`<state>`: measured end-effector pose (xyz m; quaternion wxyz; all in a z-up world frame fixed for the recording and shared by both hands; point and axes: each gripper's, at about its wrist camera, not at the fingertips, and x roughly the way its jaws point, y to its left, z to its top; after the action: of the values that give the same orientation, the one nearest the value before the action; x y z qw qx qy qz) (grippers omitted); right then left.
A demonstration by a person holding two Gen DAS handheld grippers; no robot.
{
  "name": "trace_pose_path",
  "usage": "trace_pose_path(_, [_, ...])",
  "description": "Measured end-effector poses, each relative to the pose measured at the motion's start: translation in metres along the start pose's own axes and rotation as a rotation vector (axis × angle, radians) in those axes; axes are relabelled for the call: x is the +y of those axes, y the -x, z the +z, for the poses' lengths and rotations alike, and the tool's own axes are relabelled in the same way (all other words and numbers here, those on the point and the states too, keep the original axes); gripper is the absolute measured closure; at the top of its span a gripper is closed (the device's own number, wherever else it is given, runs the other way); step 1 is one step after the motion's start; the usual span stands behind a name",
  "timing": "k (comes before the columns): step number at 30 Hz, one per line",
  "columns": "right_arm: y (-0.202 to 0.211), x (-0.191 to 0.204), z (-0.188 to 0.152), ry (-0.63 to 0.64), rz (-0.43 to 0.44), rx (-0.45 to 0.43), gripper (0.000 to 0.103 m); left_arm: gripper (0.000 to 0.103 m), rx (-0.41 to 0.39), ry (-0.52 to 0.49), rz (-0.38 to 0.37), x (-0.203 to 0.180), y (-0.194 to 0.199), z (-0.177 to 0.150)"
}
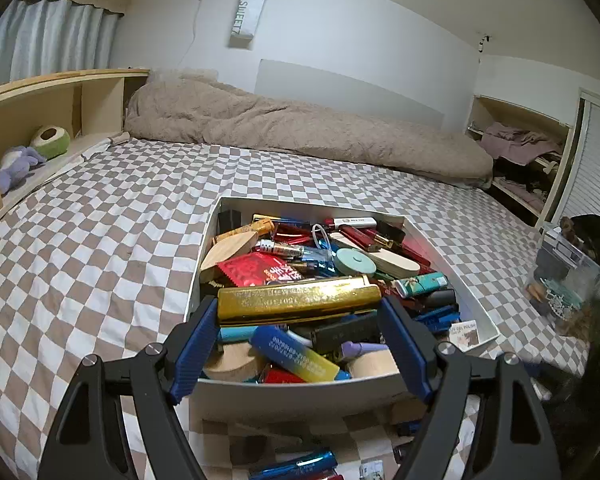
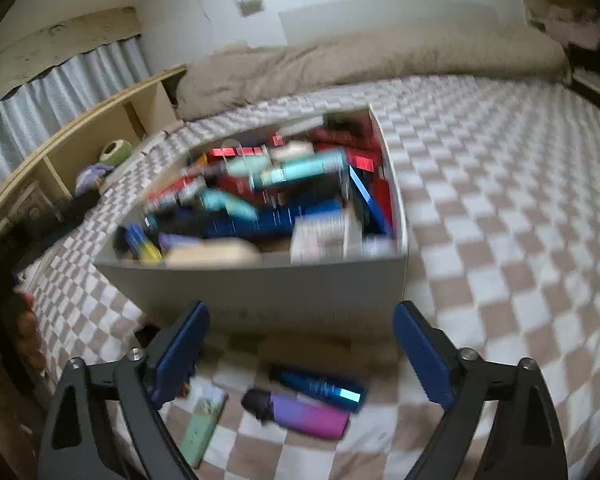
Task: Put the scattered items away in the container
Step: 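Carry the gold lighter into the shoebox with the left gripper while the right lifts the comb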
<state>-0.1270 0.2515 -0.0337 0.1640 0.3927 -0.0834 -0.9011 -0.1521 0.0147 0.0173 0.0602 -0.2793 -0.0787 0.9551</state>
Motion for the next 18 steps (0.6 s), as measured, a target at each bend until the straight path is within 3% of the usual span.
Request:
trace_pose_path(7, [-0.037,0.001,-0.036,-0.063,-0.035,0.091,0.009,0.023,0.01,0.01,-0.012,0.002,0.008,-0.008])
trace_pose_path(9, [-0.045,0.005,-0.038,-0.059,-0.06,0.091,0.008,0.023,0.011,0.01,-0.01,0.002,0.01,-0.011])
trace_pose_path(11, [-0.05,0.01,-0.036,-0.049,-0.09,0.088,0.0,0.023,0.012,0.013,-0.011,0.003,0.011,-0.012])
trace_pose_path(18, [-0.067,0.01,-0.027,-0.069,-0.188,0.099,0.0,0.023,0.015,0.012,-0.019,0.005,0.016,-0.016])
